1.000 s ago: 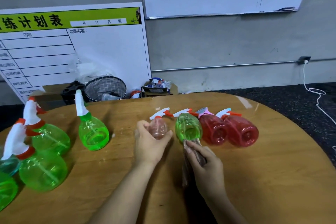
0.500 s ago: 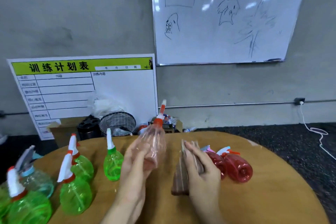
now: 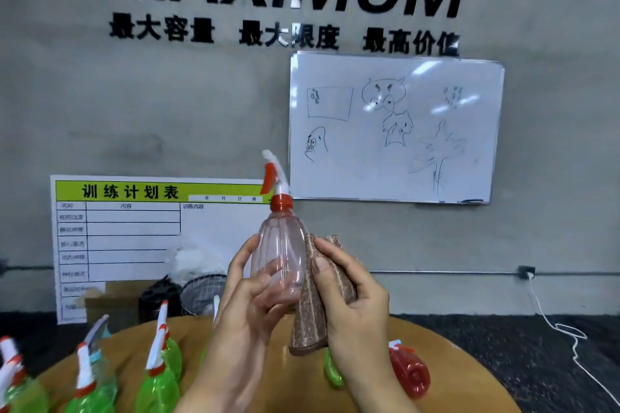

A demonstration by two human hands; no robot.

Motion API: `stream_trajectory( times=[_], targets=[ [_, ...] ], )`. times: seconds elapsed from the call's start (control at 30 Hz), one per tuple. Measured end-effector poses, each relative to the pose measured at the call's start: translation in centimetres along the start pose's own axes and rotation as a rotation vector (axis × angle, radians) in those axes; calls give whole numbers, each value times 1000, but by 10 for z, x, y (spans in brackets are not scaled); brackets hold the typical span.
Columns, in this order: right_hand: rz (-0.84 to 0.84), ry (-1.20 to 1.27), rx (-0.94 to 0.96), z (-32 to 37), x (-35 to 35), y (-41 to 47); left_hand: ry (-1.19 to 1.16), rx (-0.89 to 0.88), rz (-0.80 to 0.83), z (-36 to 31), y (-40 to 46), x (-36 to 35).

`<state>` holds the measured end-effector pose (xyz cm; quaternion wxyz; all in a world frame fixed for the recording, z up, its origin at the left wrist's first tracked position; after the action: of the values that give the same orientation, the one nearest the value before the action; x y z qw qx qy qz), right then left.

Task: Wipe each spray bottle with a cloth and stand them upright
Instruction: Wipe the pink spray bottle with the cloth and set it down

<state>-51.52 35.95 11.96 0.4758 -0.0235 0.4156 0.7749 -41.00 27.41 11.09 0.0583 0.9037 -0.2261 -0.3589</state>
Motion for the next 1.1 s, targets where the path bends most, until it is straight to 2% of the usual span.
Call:
stream_trajectory(
  times=[0.2, 0.33, 0.43, 0.93, 1.1],
  targets=[
    [90, 18, 71, 50, -6, -24, 32, -76, 35, -36, -42, -6],
    [149, -31, 183, 80, -9, -28, 20, -125, -11, -57, -61, -7],
    [164, -48, 198, 91, -8, -39, 42, -132, -6, -62, -81, 5],
    [382, -127, 1, 28, 14, -202, 221, -54, -208, -27, -186, 163],
    [458, -172, -32, 8, 22, -237, 211, 34, -286, -8, -222, 207]
  ],
)
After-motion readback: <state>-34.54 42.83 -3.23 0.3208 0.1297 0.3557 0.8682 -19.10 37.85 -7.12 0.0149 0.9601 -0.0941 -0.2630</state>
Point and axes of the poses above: each hand's wrist, its own y-axis towards the middle knuckle, its own x-axis out of the back of the hand, z = x × y, the point moved 2 cm from there along y, towards the middle knuckle, and after that the axes turned 15 degrees about -z, right-handed, at the moved point
